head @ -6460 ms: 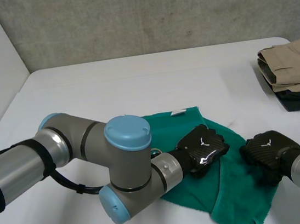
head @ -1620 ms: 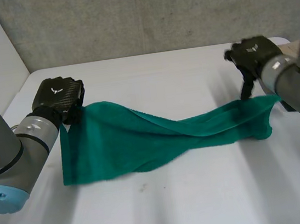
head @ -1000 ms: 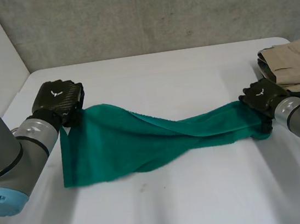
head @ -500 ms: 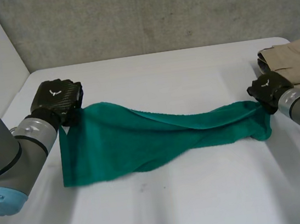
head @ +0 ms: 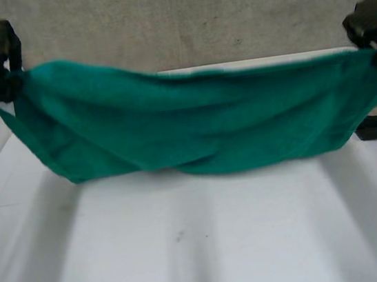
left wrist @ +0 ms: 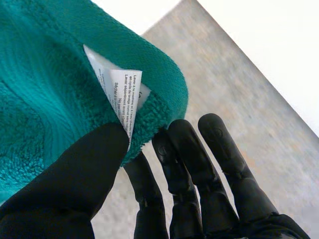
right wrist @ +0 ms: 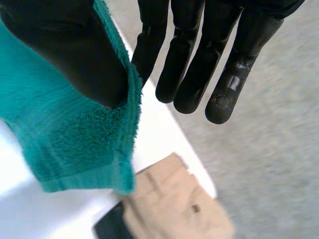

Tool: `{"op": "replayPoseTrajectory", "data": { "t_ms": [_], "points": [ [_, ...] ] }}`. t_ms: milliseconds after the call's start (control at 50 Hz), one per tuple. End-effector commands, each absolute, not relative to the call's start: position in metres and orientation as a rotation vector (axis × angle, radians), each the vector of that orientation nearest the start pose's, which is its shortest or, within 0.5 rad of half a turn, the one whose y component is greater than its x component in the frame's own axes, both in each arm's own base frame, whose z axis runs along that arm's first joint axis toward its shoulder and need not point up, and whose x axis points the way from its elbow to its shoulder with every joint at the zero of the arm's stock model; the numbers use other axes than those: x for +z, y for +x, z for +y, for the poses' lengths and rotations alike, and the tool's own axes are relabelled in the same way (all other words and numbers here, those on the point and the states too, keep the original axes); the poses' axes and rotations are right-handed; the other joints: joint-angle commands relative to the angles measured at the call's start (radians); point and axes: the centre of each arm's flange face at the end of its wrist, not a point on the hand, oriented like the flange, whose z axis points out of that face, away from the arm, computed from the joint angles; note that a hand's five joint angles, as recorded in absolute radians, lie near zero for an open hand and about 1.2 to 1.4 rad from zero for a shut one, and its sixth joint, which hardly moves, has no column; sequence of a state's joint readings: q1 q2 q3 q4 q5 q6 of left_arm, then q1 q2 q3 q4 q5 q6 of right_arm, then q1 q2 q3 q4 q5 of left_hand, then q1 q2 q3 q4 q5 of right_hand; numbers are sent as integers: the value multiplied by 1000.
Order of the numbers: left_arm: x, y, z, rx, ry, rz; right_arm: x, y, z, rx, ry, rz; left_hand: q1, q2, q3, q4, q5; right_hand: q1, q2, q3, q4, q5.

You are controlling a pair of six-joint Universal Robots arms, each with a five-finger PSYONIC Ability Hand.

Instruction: Fold the laundry.

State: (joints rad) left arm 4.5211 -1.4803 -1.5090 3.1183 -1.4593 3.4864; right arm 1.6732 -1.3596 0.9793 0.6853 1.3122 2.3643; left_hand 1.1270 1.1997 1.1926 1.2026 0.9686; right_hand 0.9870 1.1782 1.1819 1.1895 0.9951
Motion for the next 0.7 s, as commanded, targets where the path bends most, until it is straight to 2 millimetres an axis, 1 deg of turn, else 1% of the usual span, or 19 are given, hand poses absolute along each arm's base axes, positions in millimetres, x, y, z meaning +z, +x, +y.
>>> {"op": "replayPoseTrajectory", "data": {
  "t_ms": [20, 60, 100, 120, 180, 200, 240, 260, 280, 320, 340, 360, 420, 440, 500, 520, 600, 660, 700],
  "points": [
    [291, -201, -300, -2094, 746, 2156, 293, 200, -320, -1642, -1453, 2425, 269, 197, 204, 194, 253, 409, 218, 214, 207, 227],
    [270, -206, -320, -2022, 795, 2181, 280, 210, -329, -1613, -1480, 2413, 269, 197, 204, 194, 253, 409, 218, 214, 207, 227],
    [259, -211, -332, -1995, 826, 2178, 269, 214, -339, -1612, -1479, 2423, 269, 197, 204, 194, 253, 409, 218, 214, 207, 227],
    [256, -214, -339, -1992, 838, 2166, 262, 218, -353, -1658, -1470, 2430, 269, 197, 204, 194, 253, 409, 218, 214, 207, 227],
    [251, -223, -371, -2046, 838, 2064, 264, 228, -374, -1822, -1429, 2396, 269, 197, 204, 194, 253, 409, 218, 214, 207, 227],
    [254, -226, -387, -2104, 813, 1988, 274, 240, -385, -1986, -1376, 2323, 269, 197, 204, 194, 253, 409, 218, 214, 207, 227],
    [264, -229, -403, -2193, 764, 1878, 287, 250, -394, -2141, -1318, 2229, 269, 197, 204, 194, 253, 409, 218, 214, 207, 227],
    [270, -230, -411, -2241, 731, 1814, 304, 258, -405, -2318, -1236, 2110, 269, 197, 204, 194, 253, 409, 218, 214, 207, 227],
    [287, -232, -425, -2339, 662, 1669, 314, 261, -411, -2410, -1189, 2037, 269, 197, 204, 194, 253, 409, 218, 214, 207, 227],
    [307, -234, -435, -2438, 594, 1518, 335, 265, -421, -2588, -1089, 1886, 269, 197, 204, 194, 253, 409, 218, 214, 207, 227],
    [318, -237, -436, -2490, 569, 1439, 358, 269, -425, -2741, -978, 1713, 269, 197, 204, 194, 253, 409, 218, 214, 207, 227],
    [340, -242, -438, -2584, 517, 1281, 370, 271, -426, -2807, -927, 1621, 269, 197, 204, 194, 253, 409, 218, 214, 207, 227],
    [372, -245, -436, -2706, 418, 1064, 409, 271, -427, -3000, -732, 1321, 269, 197, 204, 194, 253, 409, 218, 214, 207, 227],
    [385, -250, -432, -2783, 375, 958, 415, 271, -427, -3023, -700, 1270, 269, 197, 204, 194, 253, 409, 218, 214, 207, 227],
    [403, -253, -424, -2879, 306, 841, 439, 268, -420, -3101, -615, 1108, 269, 197, 204, 194, 253, 409, 218, 214, 207, 227],
    [411, -253, -419, -2924, 268, 814, 441, 268, -419, -3101, -605, 1106, 269, 197, 204, 194, 253, 409, 218, 214, 207, 227],
    [406, -246, -417, -2947, 240, 902, 434, 269, -419, -3078, -614, 1149, 269, 197, 204, 194, 253, 409, 218, 214, 207, 227],
    [386, -246, -417, -2923, 270, 1021, 415, 278, -417, -2997, -681, 1251, 269, 197, 204, 194, 253, 409, 218, 214, 207, 227],
    [360, -247, -418, -2873, 316, 1152, 400, 281, -417, -2935, -730, 1334, 269, 197, 204, 194, 253, 409, 218, 214, 207, 227]
  ]
}}
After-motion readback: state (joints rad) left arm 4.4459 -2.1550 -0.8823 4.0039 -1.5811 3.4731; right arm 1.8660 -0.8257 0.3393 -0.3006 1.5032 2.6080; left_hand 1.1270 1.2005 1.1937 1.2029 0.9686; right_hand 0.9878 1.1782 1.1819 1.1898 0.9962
